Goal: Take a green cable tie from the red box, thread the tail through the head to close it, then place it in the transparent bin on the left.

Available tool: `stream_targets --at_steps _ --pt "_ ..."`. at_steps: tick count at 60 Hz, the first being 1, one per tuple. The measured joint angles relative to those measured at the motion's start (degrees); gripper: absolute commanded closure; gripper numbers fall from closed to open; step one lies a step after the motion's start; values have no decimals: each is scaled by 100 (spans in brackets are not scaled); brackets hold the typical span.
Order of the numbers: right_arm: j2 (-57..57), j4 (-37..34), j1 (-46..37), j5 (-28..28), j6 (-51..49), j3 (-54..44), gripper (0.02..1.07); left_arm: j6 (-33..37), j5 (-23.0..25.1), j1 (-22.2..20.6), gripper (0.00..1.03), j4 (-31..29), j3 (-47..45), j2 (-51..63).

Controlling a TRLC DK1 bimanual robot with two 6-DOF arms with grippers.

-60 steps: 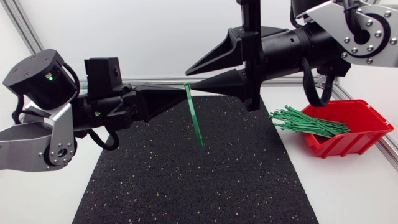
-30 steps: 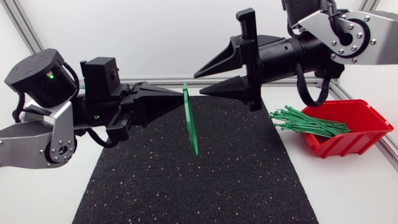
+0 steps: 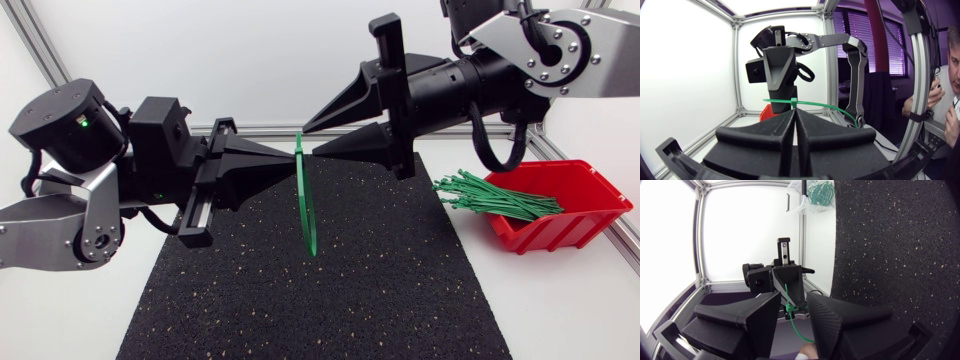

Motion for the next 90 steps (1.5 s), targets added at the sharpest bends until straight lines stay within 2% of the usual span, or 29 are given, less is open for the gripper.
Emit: stream_targets --at_steps 14,20,42,45,53,58,82,90 --pt "-2 -103 22 -2 -232 0 66 487 2 -2 100 -46 0 142" --pt "-7 -111 55 0 -319 0 81 621 2 -26 100 -50 0 164" --pt "-9 -273 254 111 -608 -28 82 752 4 -70 100 -90 0 164" --pt "-9 -275 256 131 -610 -28 90 752 0 -70 100 -87 0 175" --pt "-9 -275 256 199 -647 -31 93 752 -2 -72 100 -87 0 175" --pt "-17 -269 256 262 -649 -55 101 752 -2 -83 100 -87 0 175" --pt "-199 -125 251 433 -649 -190 101 754 -107 -199 100 -138 -63 101" --pt "-197 -125 262 422 -647 -190 101 752 -245 -289 100 -352 -214 -210"
